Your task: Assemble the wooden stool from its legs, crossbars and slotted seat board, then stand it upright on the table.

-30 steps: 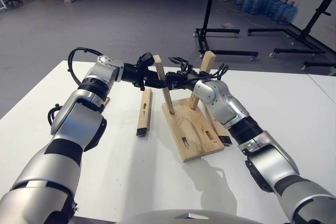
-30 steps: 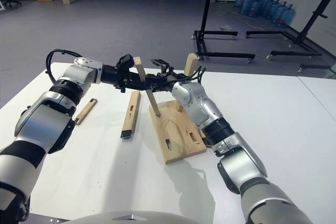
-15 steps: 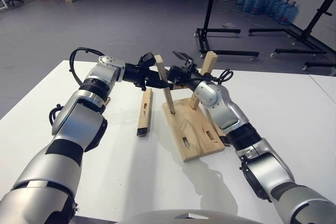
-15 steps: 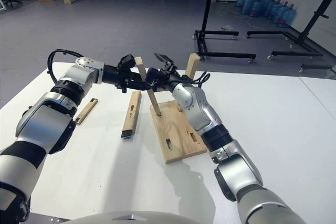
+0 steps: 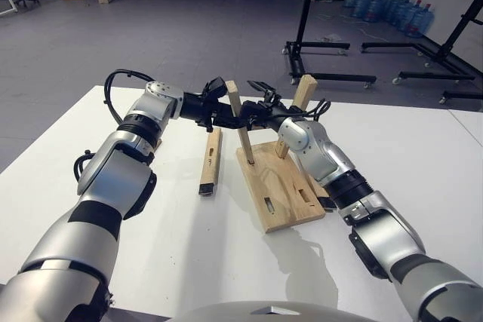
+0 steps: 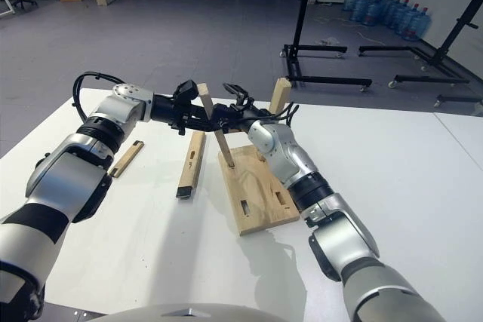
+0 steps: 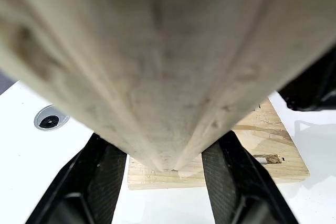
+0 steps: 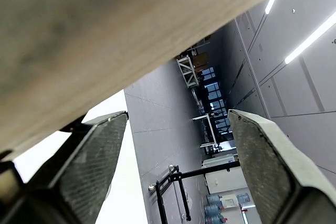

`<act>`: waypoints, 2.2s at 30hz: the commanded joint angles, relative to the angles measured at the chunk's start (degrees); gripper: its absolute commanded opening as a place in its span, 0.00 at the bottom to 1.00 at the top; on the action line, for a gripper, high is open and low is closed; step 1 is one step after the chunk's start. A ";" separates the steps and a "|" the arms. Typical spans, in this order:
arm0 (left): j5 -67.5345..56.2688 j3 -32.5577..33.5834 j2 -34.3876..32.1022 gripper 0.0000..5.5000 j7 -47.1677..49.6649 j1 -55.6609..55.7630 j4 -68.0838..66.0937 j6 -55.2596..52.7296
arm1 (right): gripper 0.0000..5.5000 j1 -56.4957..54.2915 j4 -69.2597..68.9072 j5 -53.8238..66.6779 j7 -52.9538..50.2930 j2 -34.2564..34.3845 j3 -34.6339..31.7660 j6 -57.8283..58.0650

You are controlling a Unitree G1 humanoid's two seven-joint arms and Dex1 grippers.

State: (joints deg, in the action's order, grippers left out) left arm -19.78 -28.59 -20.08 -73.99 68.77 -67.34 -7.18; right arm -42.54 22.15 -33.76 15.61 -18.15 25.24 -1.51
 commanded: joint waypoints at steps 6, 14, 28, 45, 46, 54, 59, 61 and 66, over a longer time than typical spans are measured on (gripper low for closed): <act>22.17 -18.66 14.48 0.36 6.44 -29.40 -7.65 -7.51 | 0.65 -0.22 35.44 -3.51 2.58 12.63 8.06 3.38; 23.39 -22.20 14.94 0.36 4.92 -28.29 -7.18 -7.94 | 0.65 -5.65 -1.44 7.96 -6.56 1.07 -13.32 0.91; 25.43 -26.21 11.98 0.36 4.21 -29.35 -6.90 -6.14 | 0.65 -14.54 -15.65 10.44 -7.79 -1.00 -21.56 5.58; 25.29 -27.83 11.10 0.36 1.93 -29.72 -5.96 -5.85 | 0.65 24.23 -0.53 -0.04 11.94 -3.84 7.91 9.21; 25.22 -27.72 10.97 0.36 1.88 -29.67 -6.04 -5.92 | 0.65 23.53 -2.37 0.52 11.27 -3.42 7.07 9.43; 25.25 -27.68 9.29 0.36 1.01 -30.00 -5.90 -5.30 | 0.65 -0.76 -21.11 13.73 -4.73 1.46 -17.72 7.00; 25.64 -28.32 8.24 0.36 0.47 -30.74 -5.32 -4.68 | 0.65 -7.81 -23.85 14.04 -8.96 0.96 -21.36 4.94; 25.70 -28.58 7.76 0.36 0.24 -31.24 -4.94 -4.48 | 0.65 -3.75 -22.10 12.56 -8.33 1.58 -18.54 5.20; 25.82 -29.35 7.17 0.36 -0.69 -32.37 -3.80 -4.02 | 0.65 23.51 6.83 -1.46 12.39 -4.11 9.84 8.60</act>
State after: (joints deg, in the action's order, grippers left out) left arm -21.94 -32.57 -17.52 -69.77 66.96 -63.39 -2.91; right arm -40.04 6.60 -23.75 10.70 -17.23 13.05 3.64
